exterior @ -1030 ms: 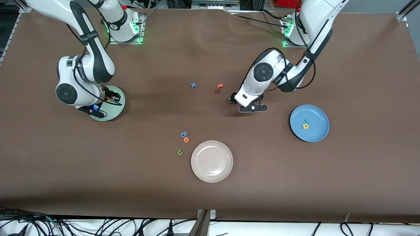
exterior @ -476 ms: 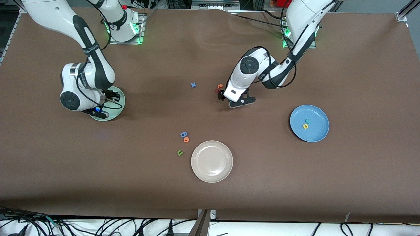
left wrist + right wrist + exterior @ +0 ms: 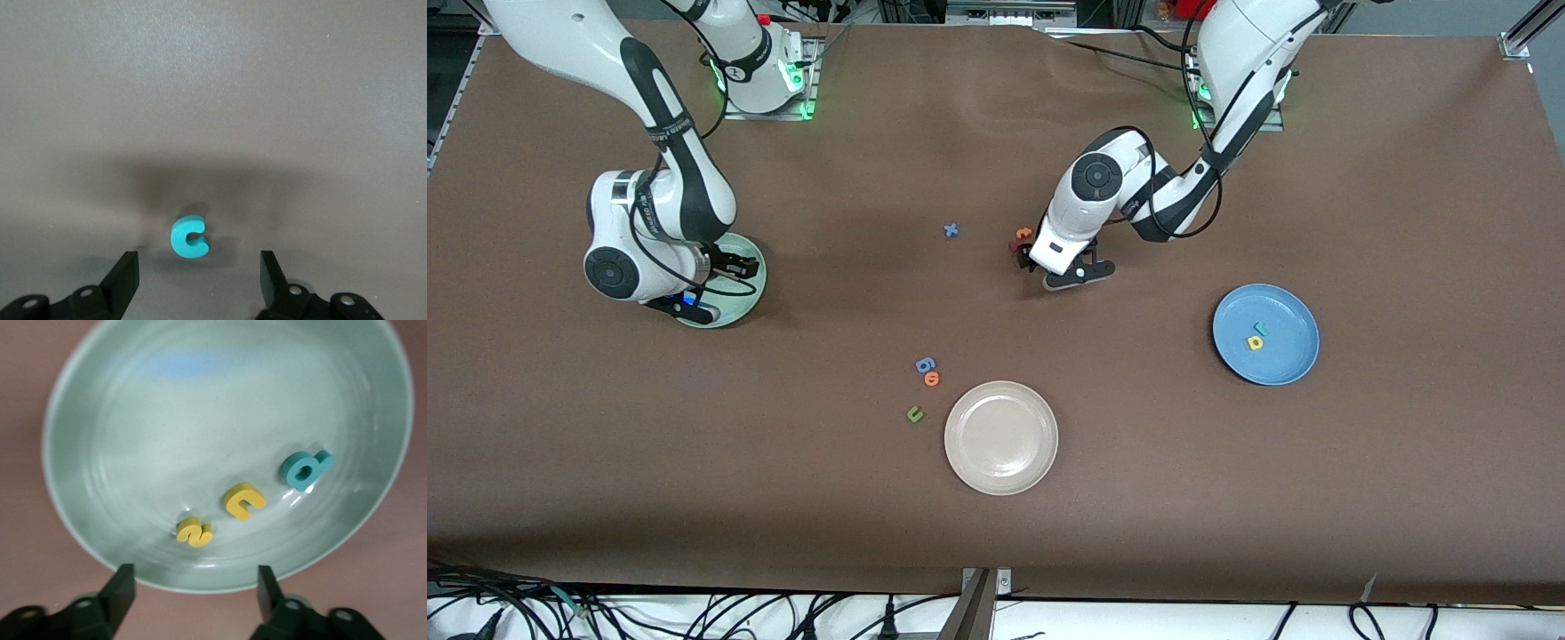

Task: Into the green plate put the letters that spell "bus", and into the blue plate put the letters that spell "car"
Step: 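Place the 2 on the green plate while the left gripper reaches teal c, then grasp the teal c with the left gripper while the right gripper withdraws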

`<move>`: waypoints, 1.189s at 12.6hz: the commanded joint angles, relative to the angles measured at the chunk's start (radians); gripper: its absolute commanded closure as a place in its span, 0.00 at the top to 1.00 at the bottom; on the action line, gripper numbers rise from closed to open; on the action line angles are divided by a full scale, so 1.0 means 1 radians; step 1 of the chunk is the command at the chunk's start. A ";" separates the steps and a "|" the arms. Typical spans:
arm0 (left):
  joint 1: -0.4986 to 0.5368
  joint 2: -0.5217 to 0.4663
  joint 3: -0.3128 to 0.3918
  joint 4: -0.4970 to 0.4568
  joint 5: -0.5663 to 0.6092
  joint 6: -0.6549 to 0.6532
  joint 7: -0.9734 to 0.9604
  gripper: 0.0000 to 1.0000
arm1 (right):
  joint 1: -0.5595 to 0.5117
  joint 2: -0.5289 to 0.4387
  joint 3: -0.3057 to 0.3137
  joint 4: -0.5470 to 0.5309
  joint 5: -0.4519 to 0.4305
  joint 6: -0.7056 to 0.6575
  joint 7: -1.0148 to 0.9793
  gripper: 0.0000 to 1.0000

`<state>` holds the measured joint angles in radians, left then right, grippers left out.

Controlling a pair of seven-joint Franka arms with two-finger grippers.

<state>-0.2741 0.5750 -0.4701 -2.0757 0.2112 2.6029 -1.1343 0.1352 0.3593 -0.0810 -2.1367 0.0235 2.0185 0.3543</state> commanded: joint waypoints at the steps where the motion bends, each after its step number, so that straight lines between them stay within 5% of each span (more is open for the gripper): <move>1: -0.013 0.015 0.013 0.000 0.085 0.008 -0.053 0.78 | -0.002 -0.036 0.001 0.131 0.013 -0.178 -0.009 1.00; 9: -0.013 0.019 0.014 0.012 0.096 -0.020 -0.051 0.52 | -0.023 -0.031 0.000 0.628 0.009 -0.510 -0.101 1.00; 15: -0.016 0.019 0.014 0.032 0.096 -0.063 -0.051 0.40 | -0.051 -0.051 -0.017 0.795 0.001 -0.645 -0.244 1.00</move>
<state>-0.2753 0.5933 -0.4672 -2.0585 0.2711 2.5623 -1.1600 0.0920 0.3071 -0.0947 -1.3798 0.0235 1.4286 0.1449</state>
